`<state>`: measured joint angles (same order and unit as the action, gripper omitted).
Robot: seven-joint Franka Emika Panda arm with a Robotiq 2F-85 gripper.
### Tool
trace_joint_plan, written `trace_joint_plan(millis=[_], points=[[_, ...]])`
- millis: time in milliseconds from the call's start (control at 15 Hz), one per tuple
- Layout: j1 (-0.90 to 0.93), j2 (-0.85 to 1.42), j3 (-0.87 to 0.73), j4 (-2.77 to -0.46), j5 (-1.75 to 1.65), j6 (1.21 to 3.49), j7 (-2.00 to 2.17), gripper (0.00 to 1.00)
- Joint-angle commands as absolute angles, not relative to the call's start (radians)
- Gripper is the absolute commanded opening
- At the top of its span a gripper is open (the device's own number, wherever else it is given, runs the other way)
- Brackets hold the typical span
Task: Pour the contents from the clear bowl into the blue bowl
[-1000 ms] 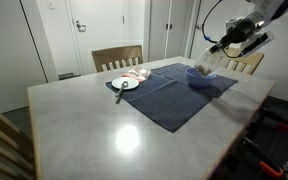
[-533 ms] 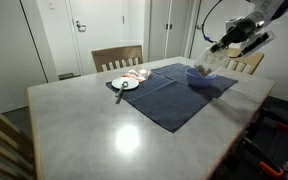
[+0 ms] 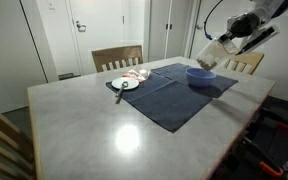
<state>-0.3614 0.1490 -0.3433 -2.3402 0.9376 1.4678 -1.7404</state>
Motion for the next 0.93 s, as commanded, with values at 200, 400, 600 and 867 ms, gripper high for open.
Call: trace_joint_plan(millis=[200, 400, 600, 867], points=[[-0.429, 0.333, -0.344, -2.147, 0.914, 1.241, -1.828, 0.02], [-0.462, 0.421, -0.334, -2.069, 0.922, 1.135, -1.88, 0.02], [-0.485, 0.495, -0.327, -2.001, 0.92, 1.068, -1.912, 0.02], [-0.519, 0.576, -0.317, -1.921, 0.923, 0.983, -1.949, 0.02]])
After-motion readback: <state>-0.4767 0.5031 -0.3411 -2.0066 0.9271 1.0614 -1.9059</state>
